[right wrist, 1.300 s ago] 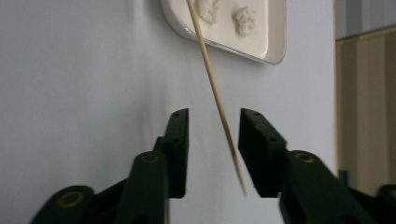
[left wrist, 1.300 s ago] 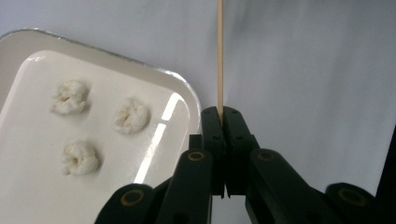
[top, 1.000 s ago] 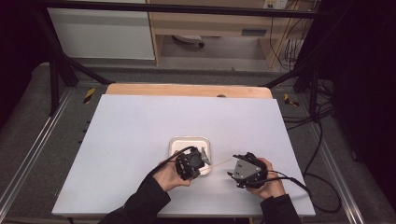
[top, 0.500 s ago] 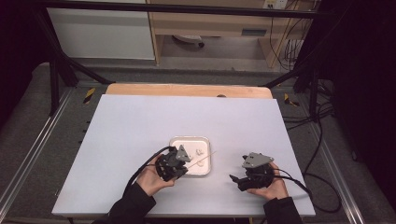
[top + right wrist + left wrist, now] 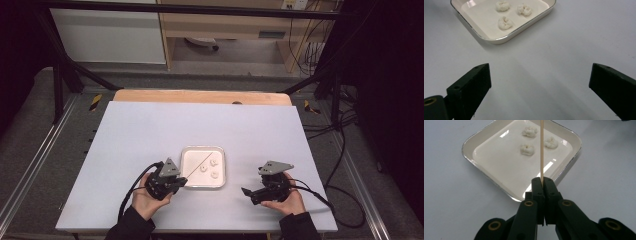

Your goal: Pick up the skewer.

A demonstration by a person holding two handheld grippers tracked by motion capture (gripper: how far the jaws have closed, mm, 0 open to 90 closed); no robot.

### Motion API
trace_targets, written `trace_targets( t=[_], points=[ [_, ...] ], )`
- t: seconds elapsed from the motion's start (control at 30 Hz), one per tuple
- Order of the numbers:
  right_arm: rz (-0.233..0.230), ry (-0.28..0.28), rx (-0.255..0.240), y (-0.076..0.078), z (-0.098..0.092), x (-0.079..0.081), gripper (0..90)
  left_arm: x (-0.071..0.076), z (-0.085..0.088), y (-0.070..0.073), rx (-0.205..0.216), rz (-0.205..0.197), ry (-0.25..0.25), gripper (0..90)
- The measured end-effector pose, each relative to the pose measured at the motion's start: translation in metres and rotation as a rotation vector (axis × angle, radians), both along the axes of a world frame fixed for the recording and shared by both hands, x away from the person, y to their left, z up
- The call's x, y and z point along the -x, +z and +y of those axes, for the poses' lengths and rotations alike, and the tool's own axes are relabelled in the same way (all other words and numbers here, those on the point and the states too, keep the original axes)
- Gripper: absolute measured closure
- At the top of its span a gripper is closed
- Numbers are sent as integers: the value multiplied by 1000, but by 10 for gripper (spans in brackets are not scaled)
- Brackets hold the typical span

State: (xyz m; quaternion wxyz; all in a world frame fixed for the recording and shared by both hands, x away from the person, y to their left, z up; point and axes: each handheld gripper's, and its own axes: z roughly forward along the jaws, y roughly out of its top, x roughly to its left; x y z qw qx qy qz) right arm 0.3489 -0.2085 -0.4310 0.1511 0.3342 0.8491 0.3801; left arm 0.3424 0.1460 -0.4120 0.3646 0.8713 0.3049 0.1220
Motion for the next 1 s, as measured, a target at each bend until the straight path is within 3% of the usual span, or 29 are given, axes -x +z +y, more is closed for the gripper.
trace_targets(
  t=[0.2, 0.37, 1.0],
  points=[
    [12, -22, -48, 5, 9, -6, 24, 3, 15, -3, 44, -13, 52, 888],
    [16, -20, -61, 8, 18, -10, 20, 3, 20, -4, 65, -18, 72, 888],
    [19, -55, -117, 14, 52, -37, 18, 9, 28, -8, 97, -37, 83, 887]
  ],
)
